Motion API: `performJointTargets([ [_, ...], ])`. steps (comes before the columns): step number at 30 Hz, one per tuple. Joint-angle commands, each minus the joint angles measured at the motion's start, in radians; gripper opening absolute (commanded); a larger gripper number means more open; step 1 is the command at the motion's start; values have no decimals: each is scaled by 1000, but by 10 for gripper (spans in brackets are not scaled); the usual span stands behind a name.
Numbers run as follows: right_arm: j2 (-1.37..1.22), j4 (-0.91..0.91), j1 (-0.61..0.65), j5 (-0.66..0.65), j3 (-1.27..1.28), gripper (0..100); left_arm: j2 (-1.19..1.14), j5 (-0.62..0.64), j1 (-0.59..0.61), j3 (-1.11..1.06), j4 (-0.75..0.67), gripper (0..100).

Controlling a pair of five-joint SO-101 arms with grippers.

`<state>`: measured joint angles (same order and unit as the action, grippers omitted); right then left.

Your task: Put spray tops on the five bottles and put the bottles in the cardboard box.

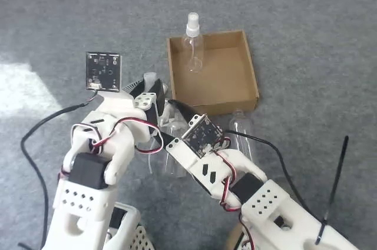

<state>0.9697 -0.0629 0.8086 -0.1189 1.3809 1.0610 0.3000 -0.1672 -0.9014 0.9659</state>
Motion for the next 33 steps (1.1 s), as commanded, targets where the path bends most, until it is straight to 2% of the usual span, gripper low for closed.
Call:
performJointTargets([
  [1,48,-50,-53,9,-28,6,0,-11,5,8,29,10],
  [6,45,-48,-53,9,-28,6,2,-18,9,36,34,26],
  [12,44,-48,-53,8,-28,6,2,-20,11,76,35,150],
  [16,41,-47,-53,8,-26,6,2,-66,9,154,104,197],
  [25,45,-10,-51,8,-26,6,2,-63,15,331,226,214],
  [28,44,4,-51,8,-28,6,34,-63,80,349,238,214],
  [33,42,61,-53,8,-58,6,221,-71,256,294,233,213],
])
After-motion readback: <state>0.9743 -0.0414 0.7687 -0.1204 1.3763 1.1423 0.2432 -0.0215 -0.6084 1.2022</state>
